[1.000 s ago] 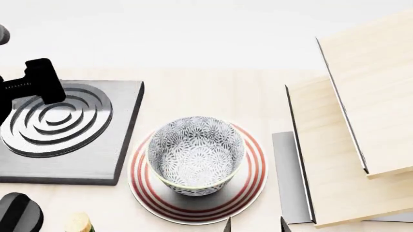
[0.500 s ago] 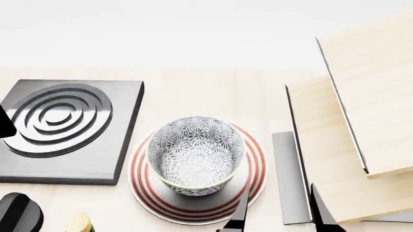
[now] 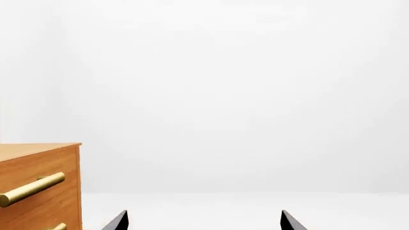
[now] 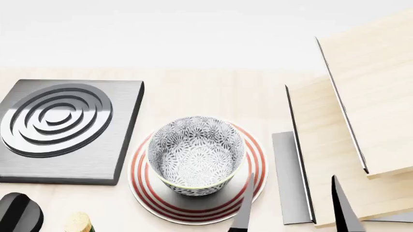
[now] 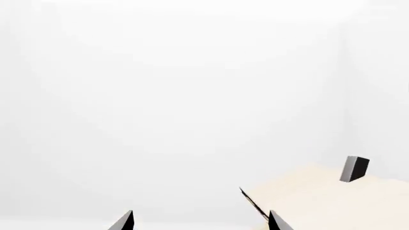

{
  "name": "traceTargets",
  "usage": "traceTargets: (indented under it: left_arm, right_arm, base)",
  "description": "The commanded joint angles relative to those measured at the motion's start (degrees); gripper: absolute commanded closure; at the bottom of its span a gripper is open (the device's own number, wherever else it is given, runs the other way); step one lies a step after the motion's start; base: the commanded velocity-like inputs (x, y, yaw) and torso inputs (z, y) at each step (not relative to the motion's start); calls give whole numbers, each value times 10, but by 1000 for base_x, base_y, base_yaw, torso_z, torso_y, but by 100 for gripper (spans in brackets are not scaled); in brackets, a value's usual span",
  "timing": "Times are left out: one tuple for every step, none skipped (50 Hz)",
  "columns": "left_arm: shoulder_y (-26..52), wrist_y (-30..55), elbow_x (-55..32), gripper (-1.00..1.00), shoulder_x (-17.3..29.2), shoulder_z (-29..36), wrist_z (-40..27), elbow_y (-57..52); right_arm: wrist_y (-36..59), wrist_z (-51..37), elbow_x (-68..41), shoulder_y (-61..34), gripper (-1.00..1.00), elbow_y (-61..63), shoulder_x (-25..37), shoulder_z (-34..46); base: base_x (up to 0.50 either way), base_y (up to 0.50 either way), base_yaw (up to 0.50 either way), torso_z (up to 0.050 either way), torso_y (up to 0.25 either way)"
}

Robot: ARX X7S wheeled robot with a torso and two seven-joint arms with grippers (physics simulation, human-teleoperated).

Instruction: Pick up the akita bowl and put it on the plate.

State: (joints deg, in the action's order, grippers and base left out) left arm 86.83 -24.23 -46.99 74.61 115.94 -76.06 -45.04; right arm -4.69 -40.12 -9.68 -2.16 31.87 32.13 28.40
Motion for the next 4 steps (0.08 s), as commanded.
traceTargets:
  left_arm:
    - [-23,35,144,-100,19,11,-52,-86]
    - [-25,30,159,-100,21,12,-49,-89]
    - [-27,30,166,-100,23,13,-46,-91]
    - [-28,29,169,-100,23,14,-46,-93]
  right_arm:
    - [-18,-17,40,33,-100,65,23,-3]
    - [-18,-19,45,37,-100,72,25,-3]
    - [-21,-20,51,39,-100,76,26,-2]
    - [-22,-21,57,40,-100,79,26,-2]
  base:
    - [0,0,0,0,0]
    - [0,0,0,0,0]
    - [0,0,0,0,0]
    - [0,0,0,0,0]
